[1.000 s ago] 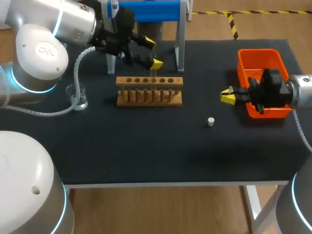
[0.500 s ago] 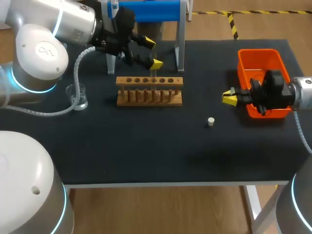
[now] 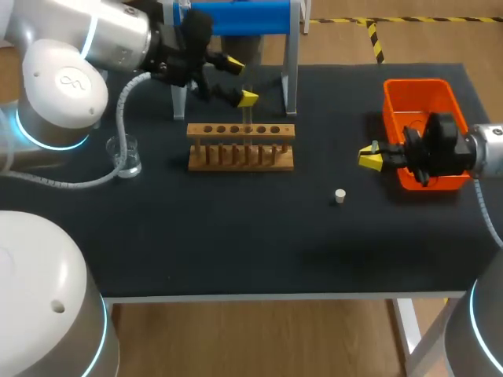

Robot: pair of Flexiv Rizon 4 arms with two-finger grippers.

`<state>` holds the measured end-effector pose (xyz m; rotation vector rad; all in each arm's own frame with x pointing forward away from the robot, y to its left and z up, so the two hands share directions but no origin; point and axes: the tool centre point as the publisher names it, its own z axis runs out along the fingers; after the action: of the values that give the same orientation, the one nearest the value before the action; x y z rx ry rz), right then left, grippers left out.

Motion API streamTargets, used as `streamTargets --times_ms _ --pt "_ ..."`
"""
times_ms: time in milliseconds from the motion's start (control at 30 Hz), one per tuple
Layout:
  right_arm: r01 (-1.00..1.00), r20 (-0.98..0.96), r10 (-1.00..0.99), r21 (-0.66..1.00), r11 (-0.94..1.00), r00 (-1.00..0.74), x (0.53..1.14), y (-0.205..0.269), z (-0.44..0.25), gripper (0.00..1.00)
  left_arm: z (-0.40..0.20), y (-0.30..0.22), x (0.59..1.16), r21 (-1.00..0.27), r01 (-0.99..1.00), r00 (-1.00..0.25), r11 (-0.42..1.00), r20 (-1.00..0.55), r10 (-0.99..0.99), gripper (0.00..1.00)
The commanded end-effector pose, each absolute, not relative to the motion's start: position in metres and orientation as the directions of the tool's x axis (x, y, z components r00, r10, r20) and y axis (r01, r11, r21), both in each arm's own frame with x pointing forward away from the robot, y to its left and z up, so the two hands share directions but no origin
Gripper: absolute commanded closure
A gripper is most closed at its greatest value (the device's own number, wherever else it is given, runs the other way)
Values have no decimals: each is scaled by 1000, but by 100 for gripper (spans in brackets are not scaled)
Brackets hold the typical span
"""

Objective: Invert the test tube, pick up the pipette, mount the tip to pipette, aspirate from beaker and dispense into the tube, eject the tip, return the pipette, and cap with the stopper.

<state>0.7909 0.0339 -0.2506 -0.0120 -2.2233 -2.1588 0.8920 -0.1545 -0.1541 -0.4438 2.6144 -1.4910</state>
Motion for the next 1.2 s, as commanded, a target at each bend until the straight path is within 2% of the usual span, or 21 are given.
streamTargets --times_ms 33,233,433,633,833,1200 --pt "35 35 -22 999 31 -999 790 34 -250 100 -166 -118 906 -860 -207 -944 467 51 -325 0" --pt "35 35 -22 999 31 -999 790 34 -250 100 -170 -84 942 -865 -240 -903 440 32 -428 0" --pt "35 35 -22 999 31 -999 790 34 -250 100 -165 -73 968 -883 -233 -846 407 -23 -533 0" --pt "35 35 -22 999 31 -999 790 34 -250 100 -166 -74 986 -902 -272 -725 336 -38 -688 0" --pt "35 35 -22 999 31 -999 790 34 -250 100 -170 -76 999 -901 -358 -540 244 -14 -842 0" --pt "35 35 -22 999 31 -999 790 34 -250 100 -171 -76 1018 -895 -415 -282 161 -41 -958 0"
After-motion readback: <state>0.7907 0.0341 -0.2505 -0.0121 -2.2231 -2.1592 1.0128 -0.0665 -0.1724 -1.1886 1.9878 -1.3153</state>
